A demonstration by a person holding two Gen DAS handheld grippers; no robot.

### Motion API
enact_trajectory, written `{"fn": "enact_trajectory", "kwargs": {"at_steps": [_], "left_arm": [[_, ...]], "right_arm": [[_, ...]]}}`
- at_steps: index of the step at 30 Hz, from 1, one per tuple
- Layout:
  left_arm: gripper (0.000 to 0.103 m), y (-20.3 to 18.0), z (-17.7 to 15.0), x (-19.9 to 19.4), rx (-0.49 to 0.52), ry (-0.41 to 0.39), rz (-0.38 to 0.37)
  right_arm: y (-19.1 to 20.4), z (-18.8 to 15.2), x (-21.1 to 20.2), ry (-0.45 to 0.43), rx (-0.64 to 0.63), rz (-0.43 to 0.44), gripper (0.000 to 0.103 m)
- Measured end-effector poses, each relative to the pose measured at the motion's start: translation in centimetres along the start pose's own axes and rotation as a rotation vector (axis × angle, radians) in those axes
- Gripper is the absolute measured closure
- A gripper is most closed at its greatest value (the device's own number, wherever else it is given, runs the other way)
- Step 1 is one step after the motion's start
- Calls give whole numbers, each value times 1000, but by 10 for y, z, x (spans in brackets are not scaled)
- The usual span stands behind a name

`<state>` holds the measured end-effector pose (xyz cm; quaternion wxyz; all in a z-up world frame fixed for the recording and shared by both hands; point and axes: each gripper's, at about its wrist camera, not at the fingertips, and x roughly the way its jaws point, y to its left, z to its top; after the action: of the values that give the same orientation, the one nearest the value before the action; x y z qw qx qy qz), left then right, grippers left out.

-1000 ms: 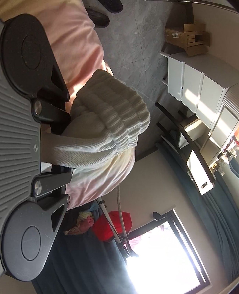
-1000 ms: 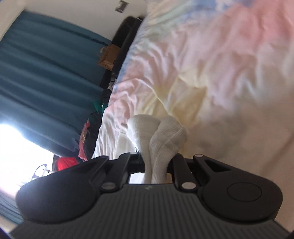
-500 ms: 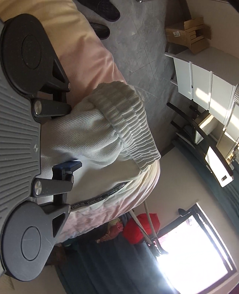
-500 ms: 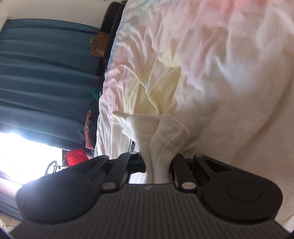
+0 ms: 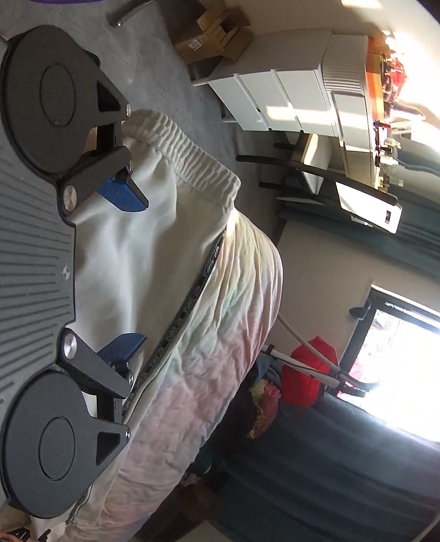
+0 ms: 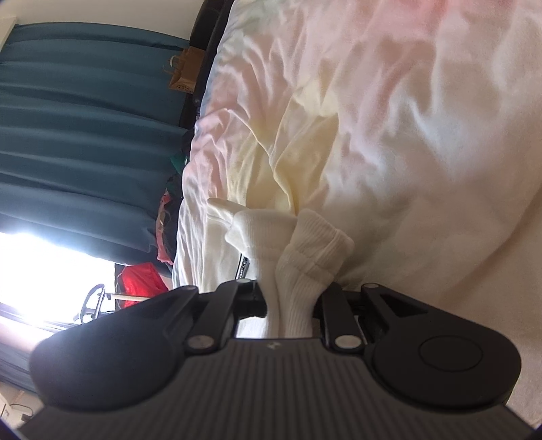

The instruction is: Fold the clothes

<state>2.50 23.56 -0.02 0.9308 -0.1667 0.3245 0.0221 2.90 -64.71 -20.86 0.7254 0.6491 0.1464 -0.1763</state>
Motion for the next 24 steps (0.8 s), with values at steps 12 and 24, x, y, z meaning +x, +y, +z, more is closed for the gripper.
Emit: {"fn": "enact_trajectory", "kwargs": {"at_steps": [12, 24], "left_arm": [[17, -145, -43, 34, 150, -11, -178], [17, -208, -119, 122, 315, 13, -73]], "right_arm": [[12, -6, -3, 6, 1, 119, 18], [10, -7, 5, 34, -4, 126, 18]]}}
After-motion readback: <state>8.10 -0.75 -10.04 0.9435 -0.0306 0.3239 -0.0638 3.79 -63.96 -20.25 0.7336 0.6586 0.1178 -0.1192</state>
